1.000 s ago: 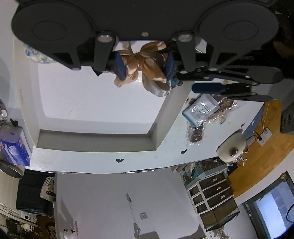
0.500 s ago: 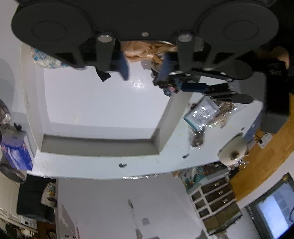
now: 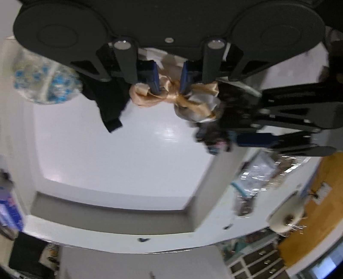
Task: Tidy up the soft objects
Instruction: 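Lower the scrunchie and bow into the tray and open both tools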
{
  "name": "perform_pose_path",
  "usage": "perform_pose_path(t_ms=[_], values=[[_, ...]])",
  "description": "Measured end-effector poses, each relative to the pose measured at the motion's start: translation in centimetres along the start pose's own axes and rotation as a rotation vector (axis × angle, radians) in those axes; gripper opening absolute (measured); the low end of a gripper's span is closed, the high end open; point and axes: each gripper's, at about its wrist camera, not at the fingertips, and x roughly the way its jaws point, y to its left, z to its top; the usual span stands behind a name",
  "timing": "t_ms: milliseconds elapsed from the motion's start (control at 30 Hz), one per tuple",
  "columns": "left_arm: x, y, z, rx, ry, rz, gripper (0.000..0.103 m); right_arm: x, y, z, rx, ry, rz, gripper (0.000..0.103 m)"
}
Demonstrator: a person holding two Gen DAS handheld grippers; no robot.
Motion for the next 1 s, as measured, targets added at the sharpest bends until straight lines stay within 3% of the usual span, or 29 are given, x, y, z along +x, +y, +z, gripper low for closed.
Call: perform_pose_path(t_ms=[133, 233, 367, 500, 600, 667, 1000], values=[[-0.5, -0.3, 0.3, 0.008, -0.017, -0.001, 0.044, -0.3, -0.9, -0.3, 0.018, 0.009, -0.062, 0.024], [-1.2, -0.4, 0.6, -0.002, -0.037, -0.007, 0.046, -1.4, -1.2, -0.6, 0.037, -0.032, -0.045, 0.030], [-2.7, -0.4, 0.9, -0.032, -0.071, -0.021, 0.060, -3.4, -0.9, -0.8, 0.032, -0.091, -0.045, 0.038], [-4.0, -0.7, 0.9, -0.047, -0.093, -0.027, 0.063, -5.3, -0.4, -1.0, 0.021, -0.147, -0.059, 0.057], [-4.9, -1.0, 0.7, -0.056, -0.105, -0.026, 0.073, -6.8, -0.1, -1.4, 0.016, -0.199, -0.089, 0.066], [-5.5, -1.2, 0.5, -0.062, -0.114, -0.026, 0.083, -7.5, 0.0, -1.7, 0.017, -0.226, -0.106, 0.069], [-7.9, -1.9, -0.6, -0.080, -0.150, -0.009, 0.101, -10.2, 0.2, -3.8, 0.017, -0.312, -0.174, 0.086]])
